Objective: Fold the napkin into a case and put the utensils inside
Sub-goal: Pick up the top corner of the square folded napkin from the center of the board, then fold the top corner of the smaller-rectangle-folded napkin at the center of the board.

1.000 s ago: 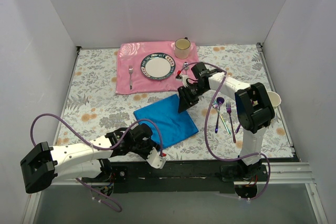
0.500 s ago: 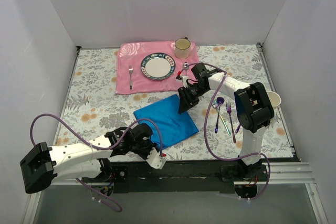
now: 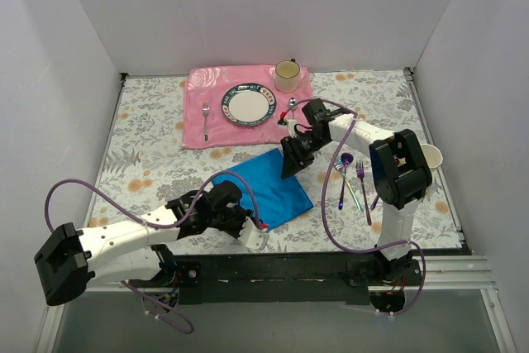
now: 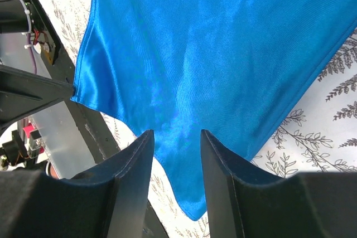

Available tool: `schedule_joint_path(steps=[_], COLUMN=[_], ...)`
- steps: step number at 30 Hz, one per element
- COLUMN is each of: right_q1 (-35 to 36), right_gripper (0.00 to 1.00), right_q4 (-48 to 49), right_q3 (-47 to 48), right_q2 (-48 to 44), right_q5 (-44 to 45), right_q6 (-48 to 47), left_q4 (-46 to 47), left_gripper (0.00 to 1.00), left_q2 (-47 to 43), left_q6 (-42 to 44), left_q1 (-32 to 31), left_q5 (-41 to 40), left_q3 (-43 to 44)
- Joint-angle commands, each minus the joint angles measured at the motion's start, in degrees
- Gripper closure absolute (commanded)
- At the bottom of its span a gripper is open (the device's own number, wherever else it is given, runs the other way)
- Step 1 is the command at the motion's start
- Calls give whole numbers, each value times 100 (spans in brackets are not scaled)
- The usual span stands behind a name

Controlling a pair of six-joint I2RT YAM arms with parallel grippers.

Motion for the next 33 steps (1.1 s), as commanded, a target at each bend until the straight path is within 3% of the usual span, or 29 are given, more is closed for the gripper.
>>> schedule_joint_path(steps=[1,8,12,19,25,33], right_q1=[-79,-131,-175,-263,-491,-712], right_gripper=[52,49,39,30,32,45], right_q4=[-107,-54,-36,-28,-54,-124], right_q3=[117,108,108,161,284,222], right_q2=[-46,-63,-46,7,51,68], right_q5=[-132,-114,-97,18,44,-43], right_q6=[-61,-35,-44,-35,-9,-26], left_q4=[466,1045,1379,2144,2575,3024], left_gripper=[100,100,100,100,100,100], left_q2=[314,1123,1554,2310,2934,3532], left_q6=[-95,-7,-24,-16,99,257], left_q1=[441,1373,1602,1945,2209,2428], left_q5=[311,742,866,901,910,980], left_q3=[421,948,1124,1405,1661,2083])
